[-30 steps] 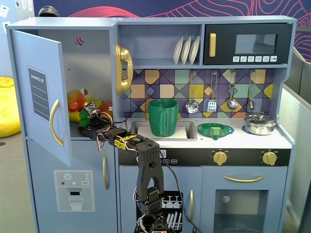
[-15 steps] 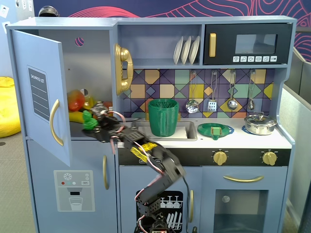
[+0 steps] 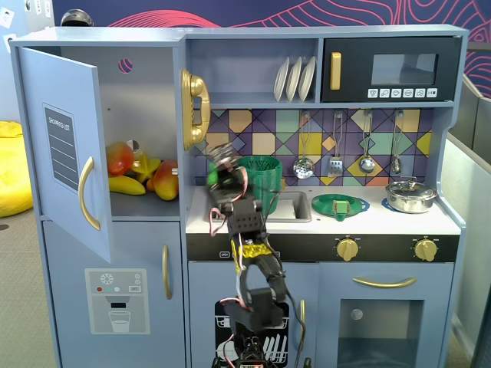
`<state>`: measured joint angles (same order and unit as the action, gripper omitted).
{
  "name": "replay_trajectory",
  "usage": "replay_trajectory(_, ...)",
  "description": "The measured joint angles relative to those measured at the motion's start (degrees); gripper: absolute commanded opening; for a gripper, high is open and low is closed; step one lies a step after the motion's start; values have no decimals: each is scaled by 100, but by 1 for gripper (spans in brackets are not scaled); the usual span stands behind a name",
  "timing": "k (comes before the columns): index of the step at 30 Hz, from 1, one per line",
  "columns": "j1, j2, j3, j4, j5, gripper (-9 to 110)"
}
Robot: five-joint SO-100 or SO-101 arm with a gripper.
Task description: Pick up the green pineapple from the left cabinet and place it in the green recipient
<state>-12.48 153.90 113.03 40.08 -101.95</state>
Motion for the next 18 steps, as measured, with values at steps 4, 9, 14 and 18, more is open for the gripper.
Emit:
replay_trajectory(4, 615, -853, -721, -316, 272, 0)
replay_trajectory(9, 1046, -2215, -1802, -976, 457, 0)
replay_trajectory(14, 1213, -3647, -2936, -1415, 501, 0)
replay_trajectory(18, 1310, -4772, -3753, -1688, 501, 2)
